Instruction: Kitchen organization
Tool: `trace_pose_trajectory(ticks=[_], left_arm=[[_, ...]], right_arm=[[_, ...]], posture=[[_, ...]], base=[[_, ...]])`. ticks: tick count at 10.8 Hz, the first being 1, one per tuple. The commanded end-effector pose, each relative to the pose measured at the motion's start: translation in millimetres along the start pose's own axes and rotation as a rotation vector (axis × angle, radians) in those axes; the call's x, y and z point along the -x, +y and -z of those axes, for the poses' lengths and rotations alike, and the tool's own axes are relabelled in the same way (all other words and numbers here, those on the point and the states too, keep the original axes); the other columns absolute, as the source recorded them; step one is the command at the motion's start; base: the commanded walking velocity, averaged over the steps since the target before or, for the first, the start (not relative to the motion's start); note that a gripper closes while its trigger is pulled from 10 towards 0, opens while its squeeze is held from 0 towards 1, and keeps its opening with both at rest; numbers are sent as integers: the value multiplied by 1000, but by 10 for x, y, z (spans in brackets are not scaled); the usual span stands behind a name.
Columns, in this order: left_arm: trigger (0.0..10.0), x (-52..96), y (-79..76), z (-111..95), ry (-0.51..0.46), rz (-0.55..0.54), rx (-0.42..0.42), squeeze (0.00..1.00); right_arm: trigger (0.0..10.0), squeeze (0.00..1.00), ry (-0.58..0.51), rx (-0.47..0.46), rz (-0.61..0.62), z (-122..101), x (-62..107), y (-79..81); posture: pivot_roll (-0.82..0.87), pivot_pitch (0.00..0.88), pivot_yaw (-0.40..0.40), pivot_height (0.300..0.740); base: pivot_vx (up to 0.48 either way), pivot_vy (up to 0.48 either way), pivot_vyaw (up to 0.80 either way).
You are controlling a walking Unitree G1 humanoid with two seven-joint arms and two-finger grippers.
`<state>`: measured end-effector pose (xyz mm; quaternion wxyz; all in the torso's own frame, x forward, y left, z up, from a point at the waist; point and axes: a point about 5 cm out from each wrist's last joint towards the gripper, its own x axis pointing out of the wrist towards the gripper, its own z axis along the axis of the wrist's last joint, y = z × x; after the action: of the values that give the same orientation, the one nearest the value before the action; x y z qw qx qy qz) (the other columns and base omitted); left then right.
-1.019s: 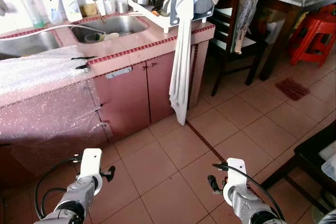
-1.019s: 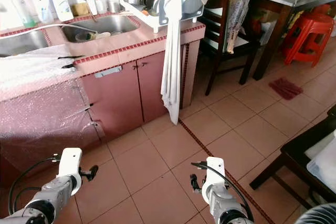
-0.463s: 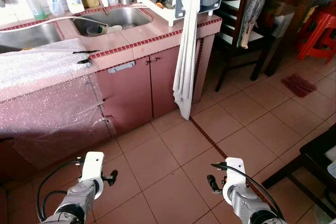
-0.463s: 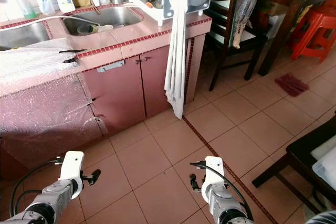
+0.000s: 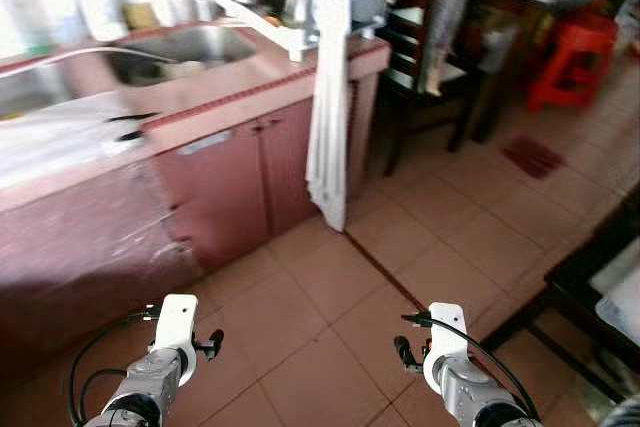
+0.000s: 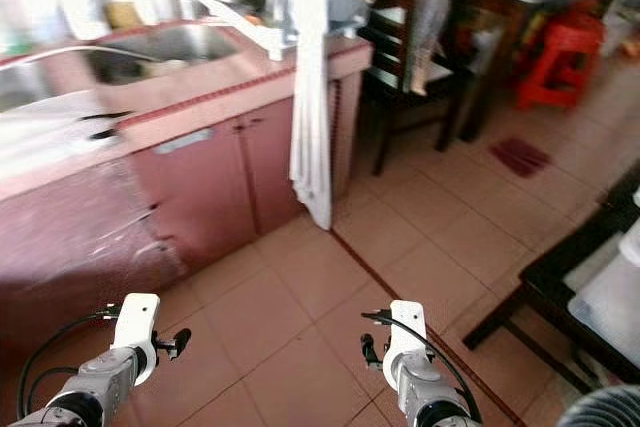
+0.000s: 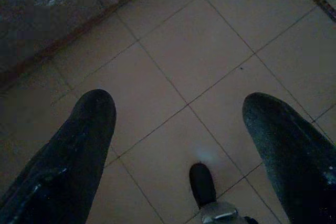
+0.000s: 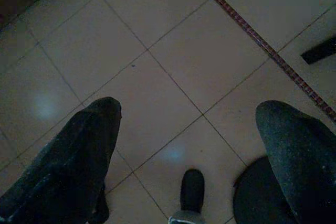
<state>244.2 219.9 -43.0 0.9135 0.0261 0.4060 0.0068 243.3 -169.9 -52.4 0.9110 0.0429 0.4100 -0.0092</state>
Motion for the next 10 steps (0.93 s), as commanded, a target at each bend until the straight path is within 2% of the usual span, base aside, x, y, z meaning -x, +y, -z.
trace_pose_trajectory(ticks=[1, 4, 10], left_arm=[[10000, -2, -6, -17, -3, 10, -15, 0], [10000, -1, -6, -10, -1, 14, -20, 0], [10000, -2, -6, -22, -3, 12, -28, 0]], right_arm=[[10000, 0, -8, -10, 3, -18, -1, -9], [10000, 0, -5, -43, 7, -3, 2, -24], [10000, 0, -1, -46, 20, 12, 8, -61]], posture=[[-68, 0, 16, 740], [-67, 0, 18, 740], [-66, 0, 20, 740]], base=[[420, 0, 0], [424, 0, 0], [430, 0, 0]])
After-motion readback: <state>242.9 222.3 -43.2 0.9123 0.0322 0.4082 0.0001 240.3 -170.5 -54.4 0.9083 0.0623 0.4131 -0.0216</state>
